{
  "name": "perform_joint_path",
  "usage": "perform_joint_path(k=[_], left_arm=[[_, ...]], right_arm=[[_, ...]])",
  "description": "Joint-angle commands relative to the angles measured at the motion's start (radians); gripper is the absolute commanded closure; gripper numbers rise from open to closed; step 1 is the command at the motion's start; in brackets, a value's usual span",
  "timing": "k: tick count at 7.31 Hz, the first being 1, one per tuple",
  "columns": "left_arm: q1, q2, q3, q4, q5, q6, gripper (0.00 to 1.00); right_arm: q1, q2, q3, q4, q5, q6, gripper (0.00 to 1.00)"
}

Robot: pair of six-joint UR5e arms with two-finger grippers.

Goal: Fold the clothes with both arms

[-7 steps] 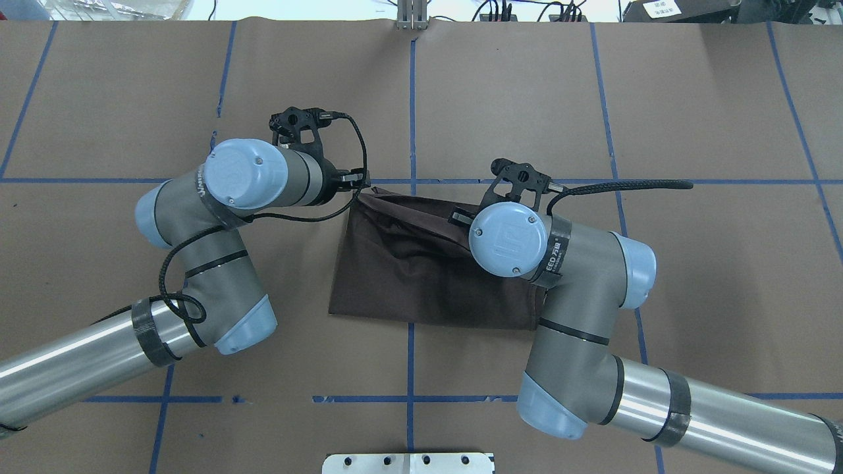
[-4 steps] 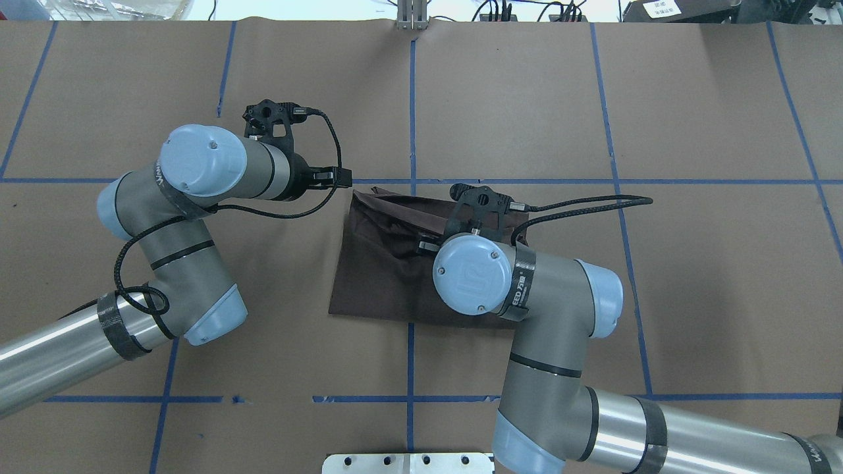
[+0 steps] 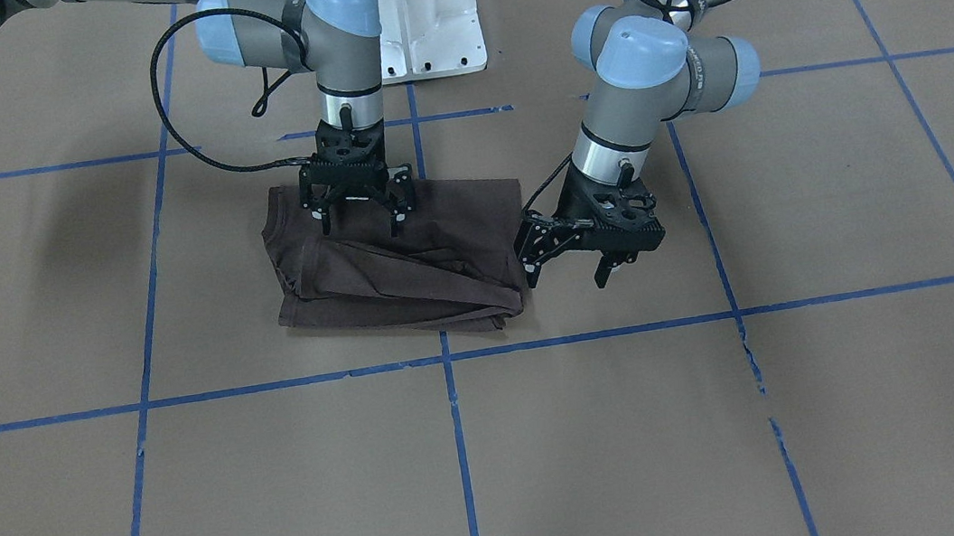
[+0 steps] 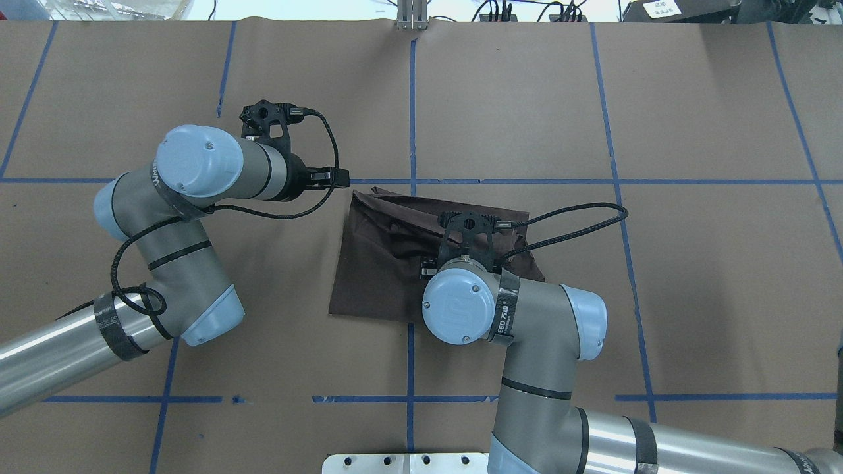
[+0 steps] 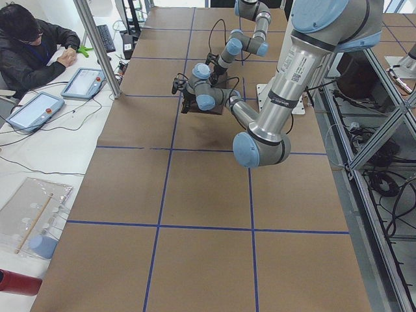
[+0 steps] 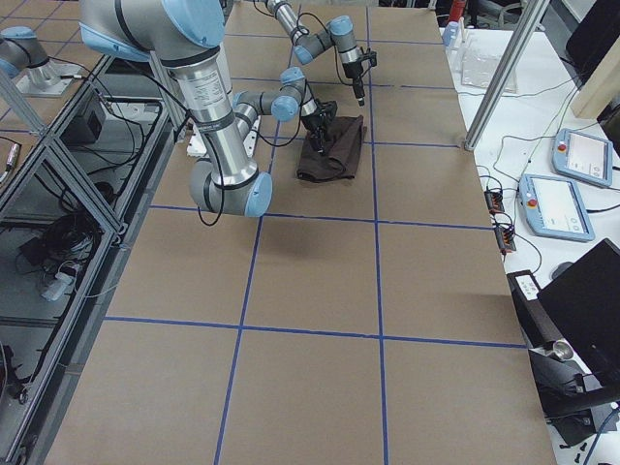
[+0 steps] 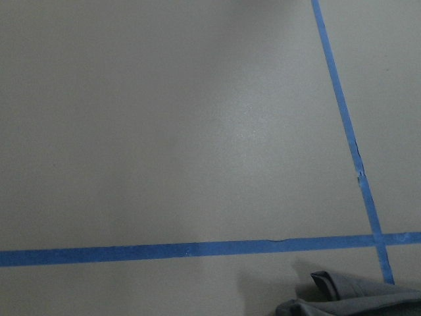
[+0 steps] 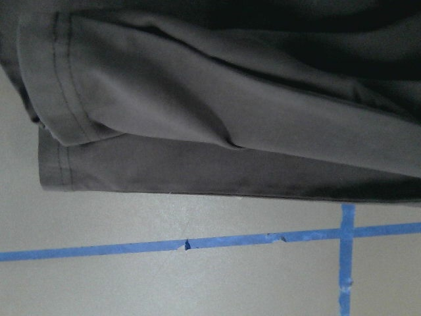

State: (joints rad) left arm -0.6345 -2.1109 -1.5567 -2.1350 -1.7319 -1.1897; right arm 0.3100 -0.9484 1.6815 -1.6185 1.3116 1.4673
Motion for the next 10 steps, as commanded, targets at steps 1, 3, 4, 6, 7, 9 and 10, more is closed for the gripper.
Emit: perform_joint_path(k=[1, 3, 4, 6, 7, 9, 10], left_arm=[[-0.001, 0.000, 0.000, 0.000, -0.002, -0.001, 0.00], [-0.001, 0.000, -0.002, 0.000, 0.000, -0.002, 0.00], [-0.001, 0.000, -0.002, 0.000, -0.002, -0.002, 0.00], [0.001, 0.000, -0.002, 0.000, -0.002, -0.001, 0.00], [0.001, 0.000, -0.002, 0.000, -0.002, -0.001, 0.00], [0.001, 0.000, -0.002, 0.000, -0.003, 0.001, 0.00], [0.001, 0.000, 0.000, -0.002, -0.003, 0.001, 0.00]], right_arm=[[0.037, 0.000, -0.048, -0.006, -0.012, -0.091, 0.00], [0.110, 0.002, -0.089, -0.003, -0.009, -0.172, 0.00], [0.174, 0.003, -0.130, 0.006, -0.005, -0.249, 0.00], [0.295, 0.048, -0.175, 0.011, 0.108, -0.307, 0.00], [0.331, 0.089, -0.168, 0.014, 0.200, -0.306, 0.00], [0.304, 0.088, -0.058, 0.012, 0.276, -0.245, 0.00], [0.254, 0.080, -0.019, 0.006, 0.265, -0.164, 0.00]])
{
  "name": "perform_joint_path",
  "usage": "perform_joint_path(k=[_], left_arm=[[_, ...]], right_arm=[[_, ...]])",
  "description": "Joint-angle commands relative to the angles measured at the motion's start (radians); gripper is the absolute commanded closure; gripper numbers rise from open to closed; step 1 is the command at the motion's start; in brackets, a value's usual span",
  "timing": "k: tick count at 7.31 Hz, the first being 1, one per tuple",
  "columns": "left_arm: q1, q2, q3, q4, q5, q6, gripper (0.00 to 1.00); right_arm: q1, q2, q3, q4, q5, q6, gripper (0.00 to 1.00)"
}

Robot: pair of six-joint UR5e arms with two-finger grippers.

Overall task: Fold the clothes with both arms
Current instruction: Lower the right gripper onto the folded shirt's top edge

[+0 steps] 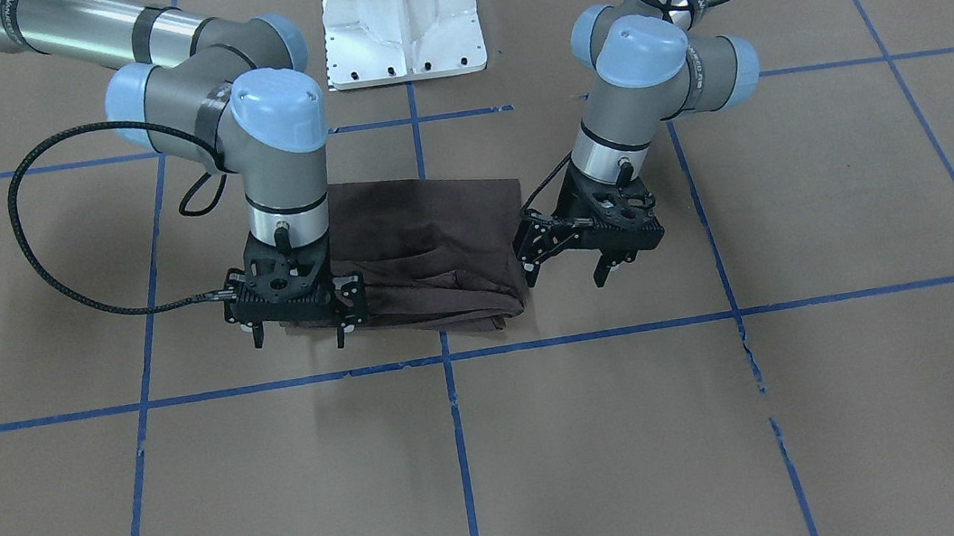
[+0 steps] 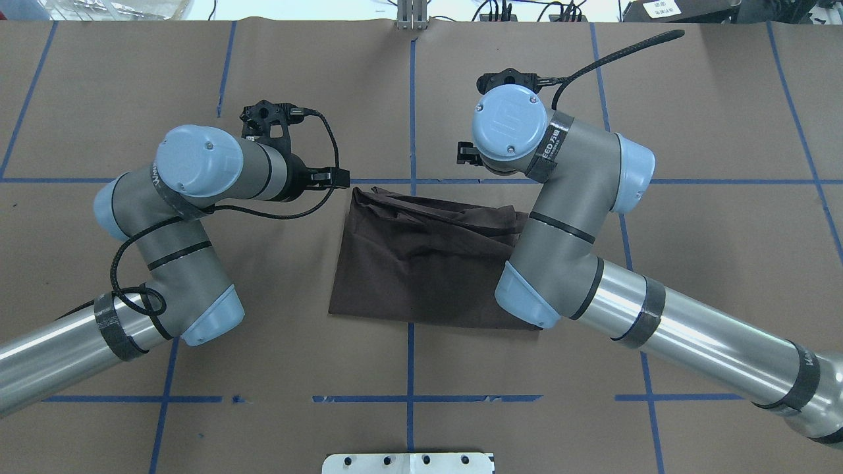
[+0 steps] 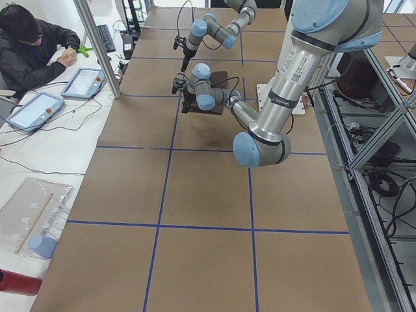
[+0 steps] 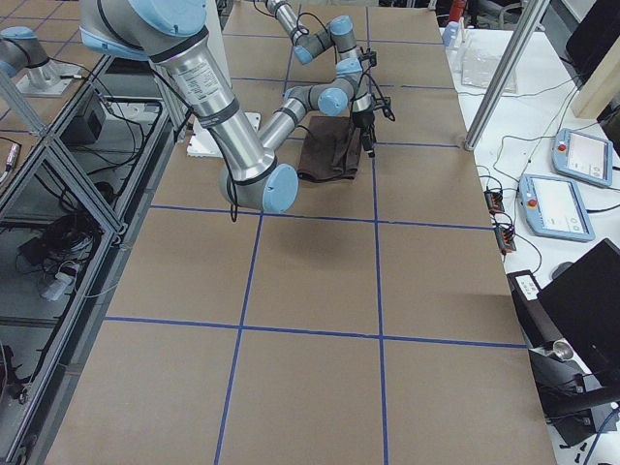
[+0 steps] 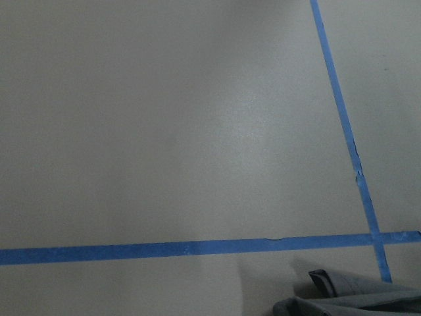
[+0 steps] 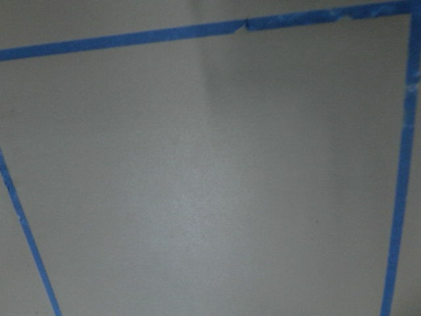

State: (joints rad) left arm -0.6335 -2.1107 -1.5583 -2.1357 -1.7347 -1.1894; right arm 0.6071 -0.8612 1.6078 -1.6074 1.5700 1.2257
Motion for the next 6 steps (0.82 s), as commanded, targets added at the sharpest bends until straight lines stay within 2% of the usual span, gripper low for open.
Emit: perform_joint_path(k=[1, 2, 5, 6], left_arm=[[0.000, 0.000, 0.001, 0.000, 0.000, 0.002, 0.00], [0.000, 0.000, 0.001, -0.001, 0.000, 0.001, 0.00], [0.000, 0.002, 0.001, -0.001, 0.000, -0.001, 0.00], [0.000, 0.002, 0.001, -0.001, 0.000, -0.003, 0.00]], right_arm=[[-0.100, -0.050, 0.093, -0.008, -0.046, 0.090, 0.00], [-0.159, -0.088, 0.122, -0.008, -0.136, 0.094, 0.00], [-0.191, -0.137, 0.129, -0.008, -0.156, 0.101, 0.02], [-0.199, -0.137, 0.126, -0.008, -0.165, 0.100, 0.17]])
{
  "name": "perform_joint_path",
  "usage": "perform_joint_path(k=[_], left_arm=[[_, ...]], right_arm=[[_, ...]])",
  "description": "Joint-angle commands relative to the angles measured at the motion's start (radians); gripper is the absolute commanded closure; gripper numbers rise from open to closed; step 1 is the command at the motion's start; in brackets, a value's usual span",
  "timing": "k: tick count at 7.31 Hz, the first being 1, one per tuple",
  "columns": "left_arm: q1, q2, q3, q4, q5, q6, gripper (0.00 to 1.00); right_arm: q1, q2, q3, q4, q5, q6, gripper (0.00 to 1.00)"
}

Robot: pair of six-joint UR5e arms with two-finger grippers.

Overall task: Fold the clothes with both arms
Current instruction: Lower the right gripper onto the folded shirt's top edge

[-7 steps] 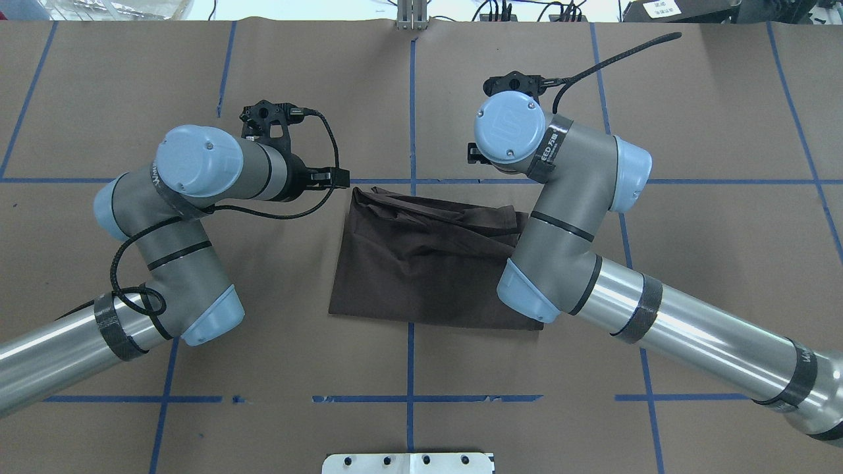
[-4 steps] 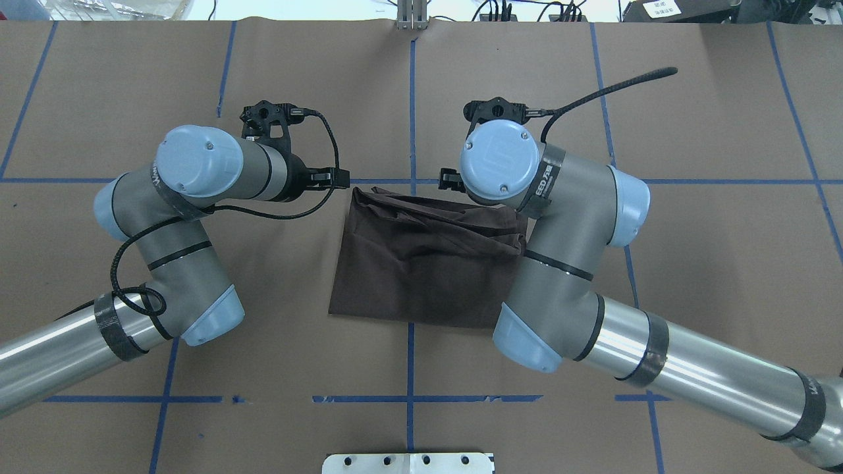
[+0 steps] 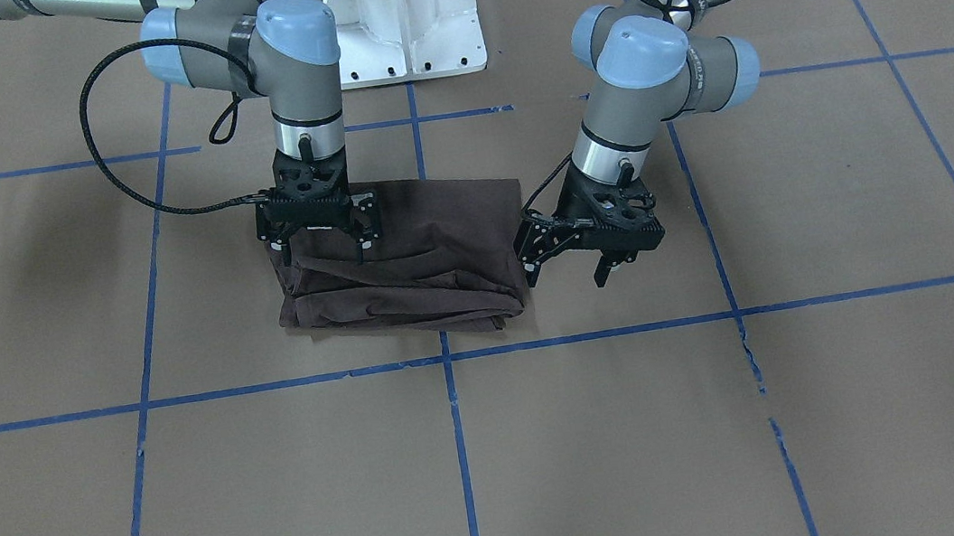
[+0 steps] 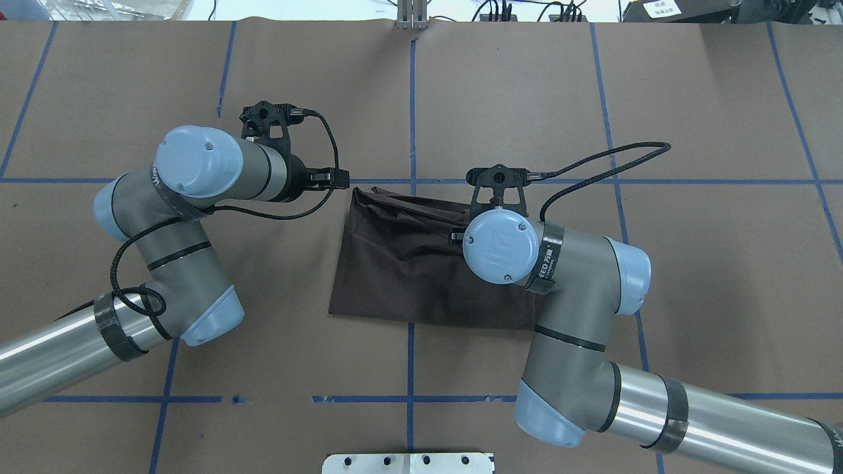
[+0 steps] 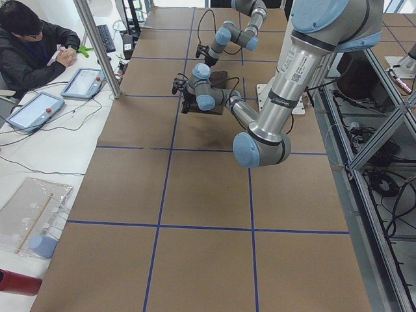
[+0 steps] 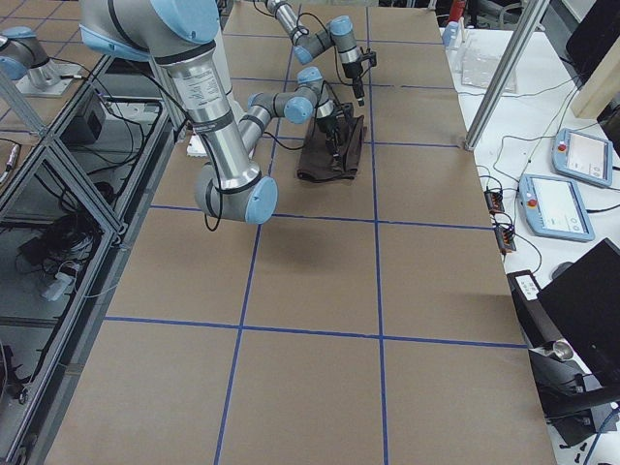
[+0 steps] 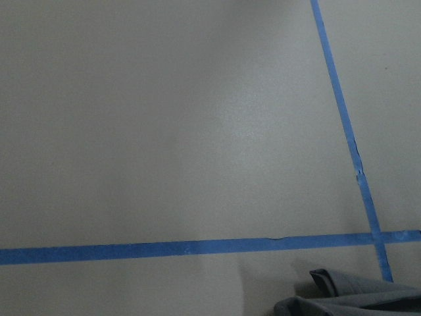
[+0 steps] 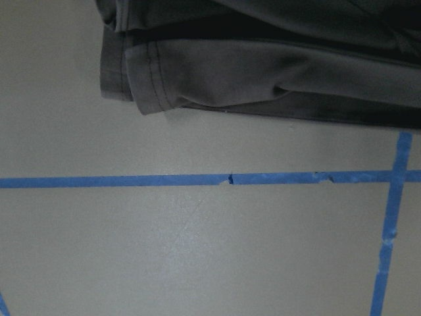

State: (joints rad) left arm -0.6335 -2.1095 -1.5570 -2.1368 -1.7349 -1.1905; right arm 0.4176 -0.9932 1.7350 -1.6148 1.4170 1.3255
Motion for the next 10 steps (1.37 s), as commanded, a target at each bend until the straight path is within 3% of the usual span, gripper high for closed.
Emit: perform_joint_path(k=[1, 2, 8, 9, 10], left_arm=[[0.000, 0.000, 0.000, 0.000, 0.000, -0.001, 0.00], [0.000, 0.000, 0.000, 0.000, 0.000, -0.001, 0.00], [0.000, 0.002, 0.000, 0.002, 0.000, -0.003, 0.00], [0.000, 0.000, -0.002, 0.000, 0.000, -0.003, 0.00], [0.000, 0.012, -0.011, 0.000, 0.000, -0.003, 0.00]], right_arm=[[-0.013, -0.005, -0.005, 0.000, -0.012, 0.000, 0.28], [-0.013, -0.004, -0.011, -0.002, -0.012, 0.000, 0.33], [-0.017, -0.035, -0.012, -0.004, -0.013, -0.008, 0.36], [-0.017, -0.033, -0.014, -0.004, -0.013, 0.000, 0.57], [-0.017, -0.031, -0.014, -0.001, -0.013, 0.001, 0.88]])
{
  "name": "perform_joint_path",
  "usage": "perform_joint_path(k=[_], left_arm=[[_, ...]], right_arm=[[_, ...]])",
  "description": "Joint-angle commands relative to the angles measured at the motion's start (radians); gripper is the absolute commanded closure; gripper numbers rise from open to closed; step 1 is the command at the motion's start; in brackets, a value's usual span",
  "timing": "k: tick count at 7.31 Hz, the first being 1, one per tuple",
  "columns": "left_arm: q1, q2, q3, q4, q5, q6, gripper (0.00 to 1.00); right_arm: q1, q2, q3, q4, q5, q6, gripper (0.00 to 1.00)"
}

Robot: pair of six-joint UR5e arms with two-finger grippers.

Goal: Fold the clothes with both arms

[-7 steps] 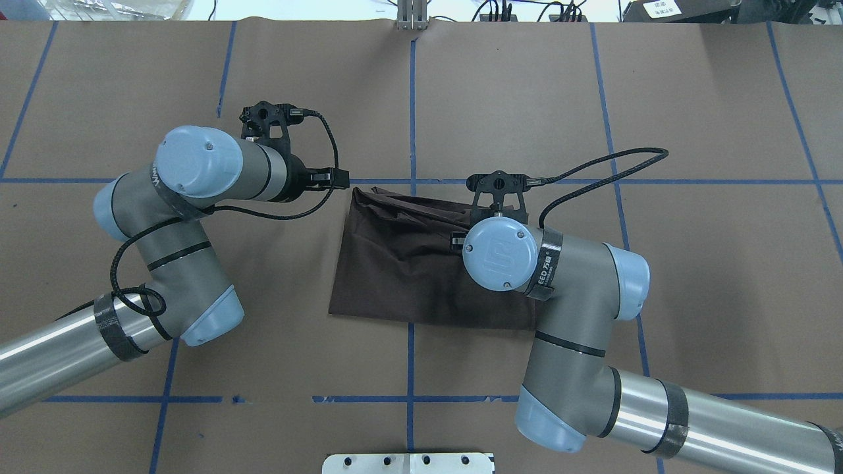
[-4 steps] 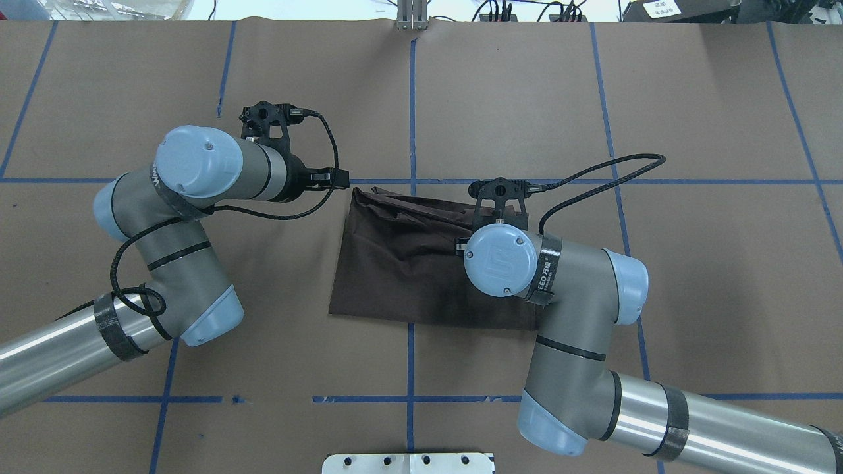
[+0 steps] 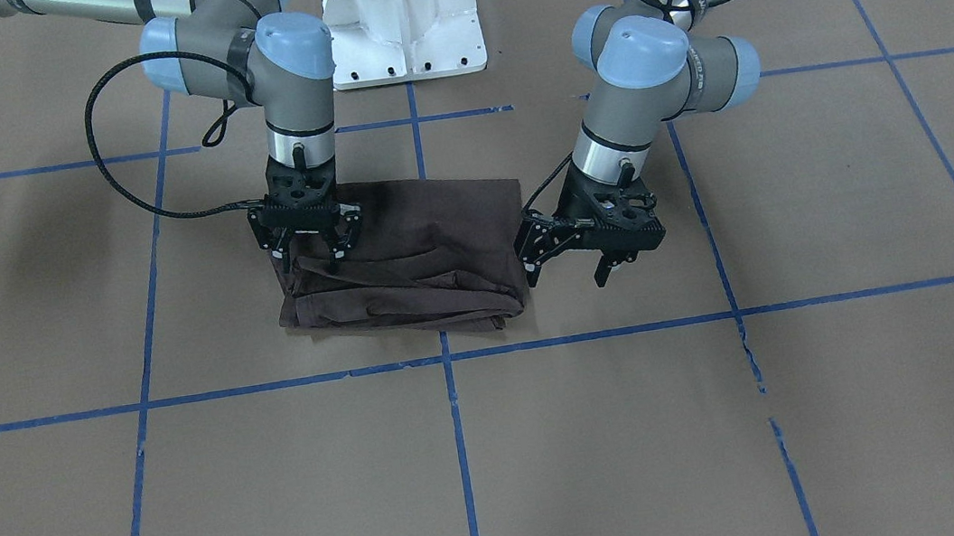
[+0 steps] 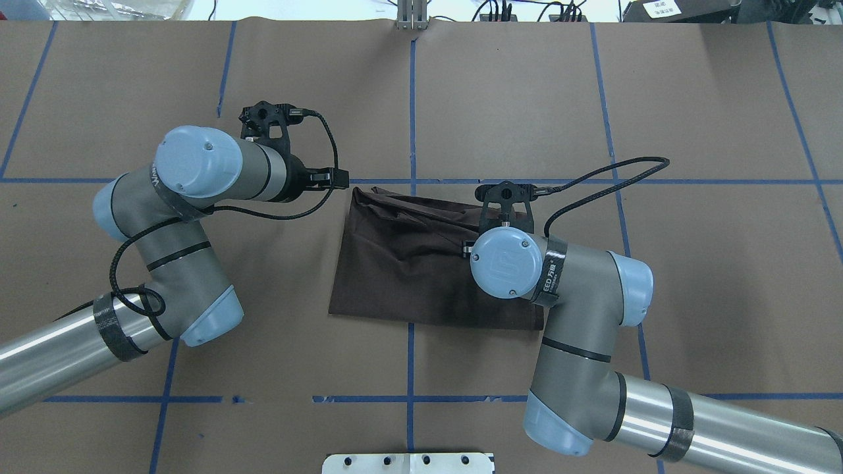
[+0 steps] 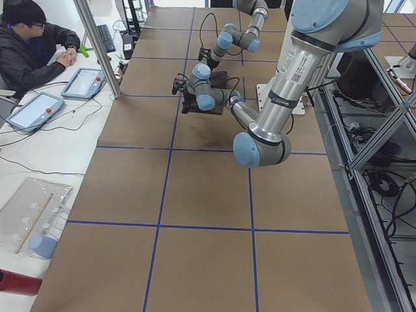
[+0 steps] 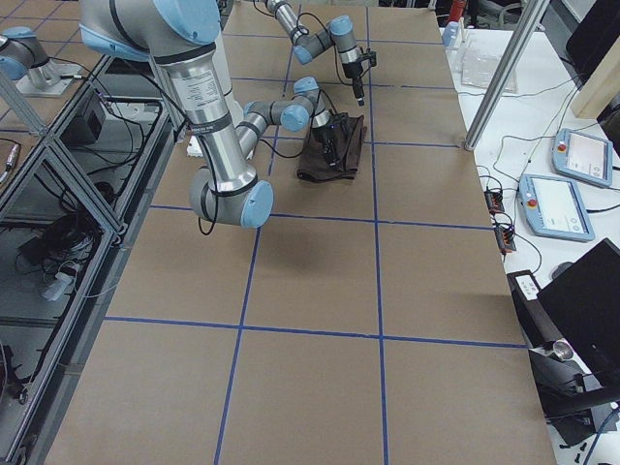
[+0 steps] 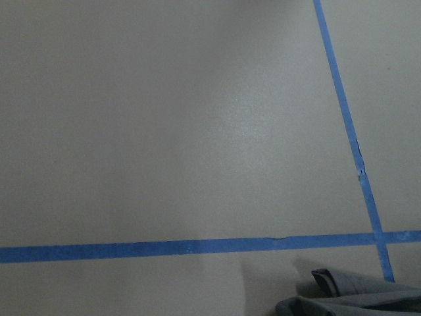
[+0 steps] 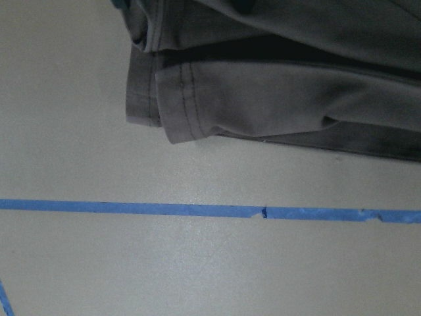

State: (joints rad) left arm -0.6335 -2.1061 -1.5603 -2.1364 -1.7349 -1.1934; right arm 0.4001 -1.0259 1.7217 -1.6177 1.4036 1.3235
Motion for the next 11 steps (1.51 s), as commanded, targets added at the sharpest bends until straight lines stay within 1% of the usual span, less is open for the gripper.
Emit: perform_joint_path(k=[1, 2, 5, 6, 8, 11], left_arm=[[0.000, 0.023, -0.024, 0.001, 0.000, 0.001, 0.00], [0.000, 0.024, -0.026, 0.001, 0.000, 0.002, 0.00], [0.000, 0.024, -0.026, 0.001, 0.000, 0.002, 0.00], [0.001, 0.024, -0.026, 0.001, 0.000, 0.002, 0.00], [0.002, 0.024, -0.026, 0.001, 0.000, 0.002, 0.00], [0.002, 0.027, -0.024, 0.001, 0.002, 0.002, 0.00]], right_arm=[[0.000, 0.001, -0.001, 0.007, 0.000, 0.041, 1.00], [0.006, 0.006, -0.004, 0.007, 0.000, 0.072, 1.00], [0.072, 0.010, -0.008, 0.009, 0.002, 0.069, 1.00], [0.098, 0.015, -0.036, 0.010, 0.002, 0.069, 1.00], [0.124, 0.085, -0.146, 0.012, 0.003, 0.071, 1.00], [0.141, 0.089, -0.186, 0.012, 0.003, 0.066, 1.00]])
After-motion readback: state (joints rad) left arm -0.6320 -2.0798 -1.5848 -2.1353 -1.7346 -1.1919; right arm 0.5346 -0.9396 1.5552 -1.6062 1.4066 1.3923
